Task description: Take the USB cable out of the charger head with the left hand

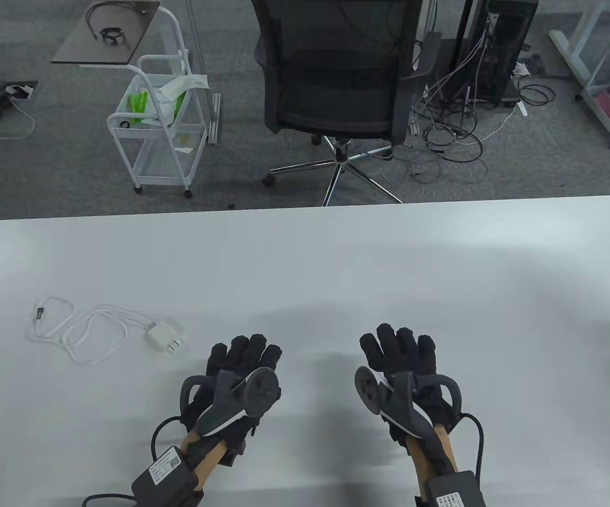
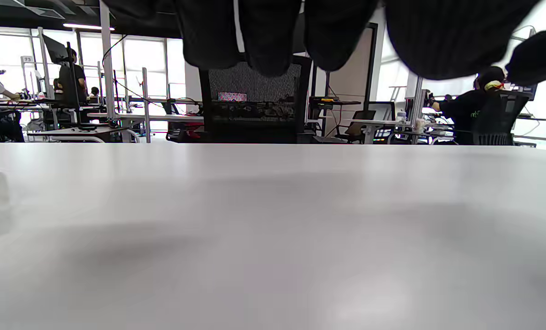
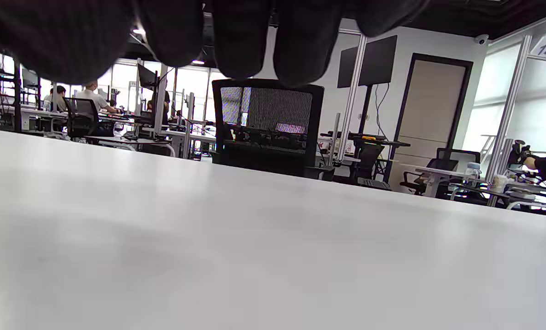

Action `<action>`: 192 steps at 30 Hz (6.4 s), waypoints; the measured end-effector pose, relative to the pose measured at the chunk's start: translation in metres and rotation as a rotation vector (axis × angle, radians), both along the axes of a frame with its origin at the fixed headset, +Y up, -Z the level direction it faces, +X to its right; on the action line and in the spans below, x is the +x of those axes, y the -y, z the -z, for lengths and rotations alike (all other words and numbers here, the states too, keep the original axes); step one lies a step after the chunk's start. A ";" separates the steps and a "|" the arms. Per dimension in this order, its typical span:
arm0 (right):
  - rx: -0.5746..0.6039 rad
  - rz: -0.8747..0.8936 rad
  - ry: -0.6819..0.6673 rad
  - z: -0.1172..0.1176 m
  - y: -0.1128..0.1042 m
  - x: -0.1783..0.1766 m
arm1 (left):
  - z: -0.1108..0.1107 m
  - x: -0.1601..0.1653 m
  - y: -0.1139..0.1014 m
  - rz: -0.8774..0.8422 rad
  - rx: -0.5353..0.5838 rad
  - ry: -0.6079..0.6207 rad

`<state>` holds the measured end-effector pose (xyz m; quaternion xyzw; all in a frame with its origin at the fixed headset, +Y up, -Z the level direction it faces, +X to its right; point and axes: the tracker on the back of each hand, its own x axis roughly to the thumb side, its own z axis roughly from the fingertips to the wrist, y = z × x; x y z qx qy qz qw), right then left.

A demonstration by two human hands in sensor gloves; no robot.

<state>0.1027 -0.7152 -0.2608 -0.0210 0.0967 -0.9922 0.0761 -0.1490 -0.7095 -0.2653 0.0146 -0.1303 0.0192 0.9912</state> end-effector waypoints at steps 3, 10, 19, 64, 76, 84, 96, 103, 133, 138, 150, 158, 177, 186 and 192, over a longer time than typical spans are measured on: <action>-0.004 0.015 0.003 0.000 0.000 0.001 | 0.001 -0.002 0.000 -0.001 -0.016 -0.007; -0.009 0.056 0.003 -0.001 -0.003 0.003 | 0.004 -0.007 -0.005 -0.029 -0.016 -0.023; -0.026 0.104 -0.009 -0.004 -0.006 0.006 | 0.038 -0.066 -0.036 -0.016 0.047 -0.248; -0.248 0.209 -0.111 -0.002 0.019 -0.025 | 0.022 -0.065 -0.069 -0.107 0.142 -0.187; -0.301 0.531 -0.207 -0.009 0.022 -0.080 | -0.007 -0.011 -0.027 -0.210 0.088 0.010; -0.136 0.542 -0.223 -0.009 0.003 -0.061 | -0.005 -0.005 -0.017 -0.140 0.048 0.046; -0.026 0.371 -0.287 -0.018 -0.017 -0.058 | -0.008 0.003 -0.024 -0.110 0.081 0.078; -0.005 0.348 -0.286 -0.020 -0.022 -0.058 | -0.006 0.008 -0.029 -0.083 0.083 0.070; 0.136 0.399 -0.147 -0.020 -0.038 0.001 | -0.005 -0.049 -0.040 -0.178 0.090 -0.124; 0.049 0.360 -0.107 -0.014 -0.023 0.008 | -0.007 -0.043 -0.036 -0.199 0.095 -0.073; -0.301 0.197 -0.092 0.000 0.026 -0.012 | -0.003 -0.049 -0.028 -0.194 0.076 -0.116; -0.406 0.105 -0.067 0.004 0.044 -0.011 | -0.003 -0.047 -0.025 -0.166 0.061 -0.128; -0.274 0.235 -0.024 -0.002 0.007 0.015 | 0.027 -0.032 -0.014 -0.112 -0.072 -0.193; -0.241 0.302 -0.002 -0.002 -0.002 0.032 | 0.084 -0.003 -0.003 -0.048 -0.199 -0.360; -0.247 0.299 -0.006 -0.001 -0.001 0.031 | 0.101 0.021 0.026 0.110 -0.215 -0.370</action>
